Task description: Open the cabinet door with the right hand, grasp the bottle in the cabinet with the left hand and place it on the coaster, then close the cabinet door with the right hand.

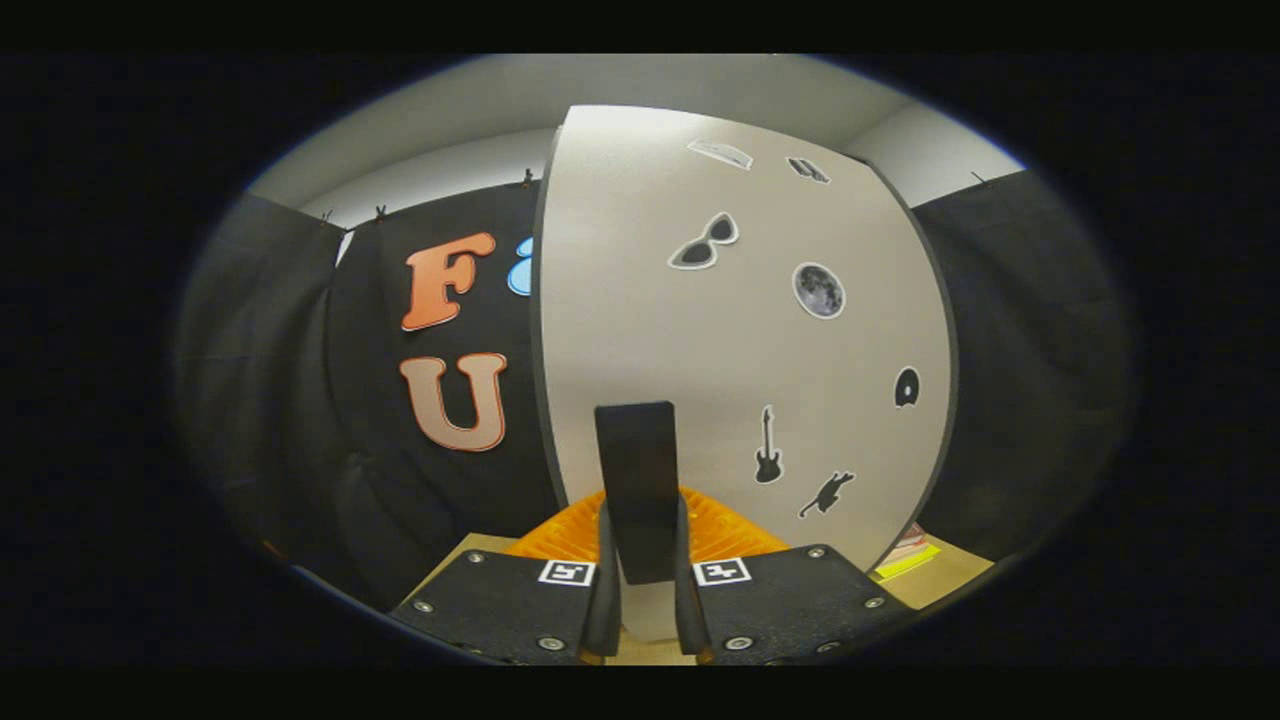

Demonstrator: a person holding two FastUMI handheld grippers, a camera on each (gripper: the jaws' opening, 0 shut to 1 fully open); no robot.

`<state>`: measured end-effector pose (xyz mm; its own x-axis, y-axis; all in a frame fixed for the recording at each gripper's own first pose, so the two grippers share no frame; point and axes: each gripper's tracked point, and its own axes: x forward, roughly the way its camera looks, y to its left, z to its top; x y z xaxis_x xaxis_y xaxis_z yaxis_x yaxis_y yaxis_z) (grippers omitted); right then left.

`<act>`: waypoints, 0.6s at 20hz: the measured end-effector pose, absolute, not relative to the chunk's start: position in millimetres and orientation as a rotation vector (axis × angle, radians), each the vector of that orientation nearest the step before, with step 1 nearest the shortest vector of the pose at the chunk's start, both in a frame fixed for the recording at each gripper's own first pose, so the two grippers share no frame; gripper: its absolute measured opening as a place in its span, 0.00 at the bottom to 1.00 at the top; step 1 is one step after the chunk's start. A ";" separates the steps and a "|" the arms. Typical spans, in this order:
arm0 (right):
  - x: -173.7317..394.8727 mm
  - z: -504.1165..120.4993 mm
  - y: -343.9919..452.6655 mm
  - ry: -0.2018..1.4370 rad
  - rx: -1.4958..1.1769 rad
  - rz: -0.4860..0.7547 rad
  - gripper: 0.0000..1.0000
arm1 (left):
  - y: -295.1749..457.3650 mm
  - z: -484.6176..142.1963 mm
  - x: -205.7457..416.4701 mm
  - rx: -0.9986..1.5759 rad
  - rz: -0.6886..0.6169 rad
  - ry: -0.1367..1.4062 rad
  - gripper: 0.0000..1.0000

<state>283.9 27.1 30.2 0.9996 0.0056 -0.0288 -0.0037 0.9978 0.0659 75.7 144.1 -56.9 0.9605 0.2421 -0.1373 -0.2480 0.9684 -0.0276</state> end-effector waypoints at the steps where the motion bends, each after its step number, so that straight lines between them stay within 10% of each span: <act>1: 279.0 31.7 25.8 0.034 0.062 -0.007 0.20 | 144.2 -59.1 68.5 -0.045 0.236 0.135 0.99; 12: 234.3 36.7 2.8 0.052 0.085 -0.105 0.17 | 122.3 -64.1 20.9 -0.036 0.154 0.139 0.99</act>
<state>234.3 2.8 36.7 0.9931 -0.1025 -0.0563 0.1069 0.9909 0.0815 20.9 122.3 -64.1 0.9785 0.1504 -0.1411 -0.1553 0.9875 -0.0249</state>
